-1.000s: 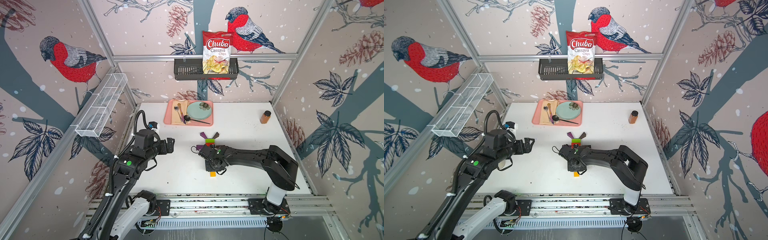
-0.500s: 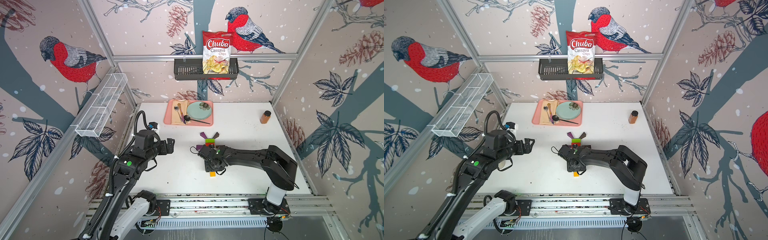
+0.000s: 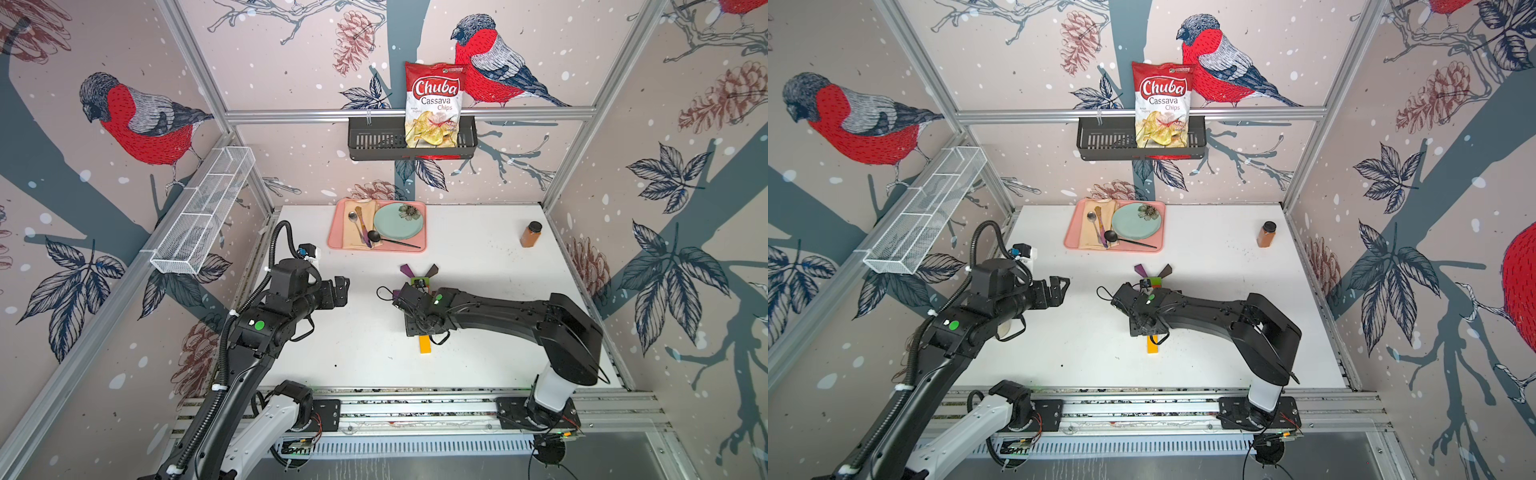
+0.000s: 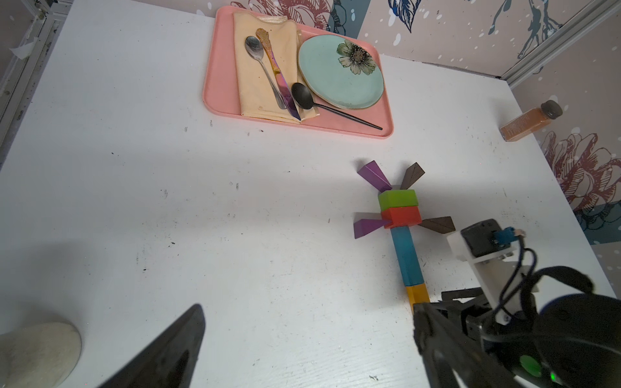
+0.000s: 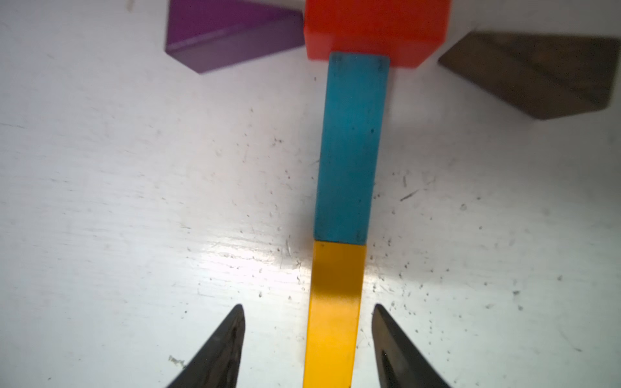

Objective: Assemble a small pinwheel with building blocks
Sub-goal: Assemble the building block at the center of the board, then reset both arms

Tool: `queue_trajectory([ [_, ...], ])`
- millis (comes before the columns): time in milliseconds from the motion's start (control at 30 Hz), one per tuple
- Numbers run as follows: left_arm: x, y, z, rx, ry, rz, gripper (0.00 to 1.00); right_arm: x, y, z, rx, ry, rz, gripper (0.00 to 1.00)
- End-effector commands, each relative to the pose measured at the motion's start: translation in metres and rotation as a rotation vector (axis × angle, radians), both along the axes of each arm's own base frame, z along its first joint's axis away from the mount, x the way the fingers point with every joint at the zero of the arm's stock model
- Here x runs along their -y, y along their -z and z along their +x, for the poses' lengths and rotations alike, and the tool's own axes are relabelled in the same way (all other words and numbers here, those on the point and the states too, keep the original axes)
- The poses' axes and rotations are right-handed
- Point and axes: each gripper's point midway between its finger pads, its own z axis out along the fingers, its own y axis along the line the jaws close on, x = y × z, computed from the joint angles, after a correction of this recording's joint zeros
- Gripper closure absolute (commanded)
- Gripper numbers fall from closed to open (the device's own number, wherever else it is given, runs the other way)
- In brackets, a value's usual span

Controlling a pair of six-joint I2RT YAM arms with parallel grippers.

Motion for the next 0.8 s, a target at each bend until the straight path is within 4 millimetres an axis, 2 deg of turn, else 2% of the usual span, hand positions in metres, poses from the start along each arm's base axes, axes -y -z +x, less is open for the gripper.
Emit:
queue_trajectory([
  [0,-0.003,-0.009,0.008,0.039,-0.019,0.005,0.03,0.010,-0.030,0.009,0.099,0.017,-0.004,0.38],
  [33,-0.003,-0.010,0.009,0.041,-0.021,0.000,0.03,0.012,-0.040,0.011,0.120,0.021,0.011,0.36],
  [67,-0.002,-0.011,0.011,0.044,-0.023,-0.009,0.03,0.015,-0.051,0.012,0.144,0.023,0.025,0.20],
  [100,0.000,-0.011,0.013,0.050,-0.017,-0.022,0.03,0.021,-0.061,0.015,0.170,0.032,0.032,0.00],
  [267,0.018,-0.017,0.028,0.120,0.032,-0.110,0.03,0.062,-0.109,0.040,0.288,0.095,0.132,0.00],
  [367,0.019,-0.022,0.046,0.188,0.008,-0.128,0.03,0.103,-0.145,0.071,0.421,0.164,0.230,0.00],
  [467,0.003,-0.034,0.065,0.254,-0.101,-0.094,0.03,0.160,-0.178,0.100,0.606,0.249,0.281,0.00],
  [533,-0.009,-0.049,0.076,0.311,-0.174,-0.065,0.03,0.196,-0.200,0.111,0.756,0.278,0.279,0.00],
  [600,-0.022,-0.053,0.086,0.370,-0.243,-0.015,0.03,0.228,-0.207,0.115,0.877,0.303,0.236,0.00],
  [667,-0.033,-0.042,0.094,0.389,-0.289,0.059,0.04,0.253,-0.199,0.120,0.920,0.318,0.199,0.00],
  [767,-0.039,-0.012,0.104,0.424,-0.279,0.182,0.04,0.261,-0.176,0.123,0.910,0.236,0.192,0.00],
])
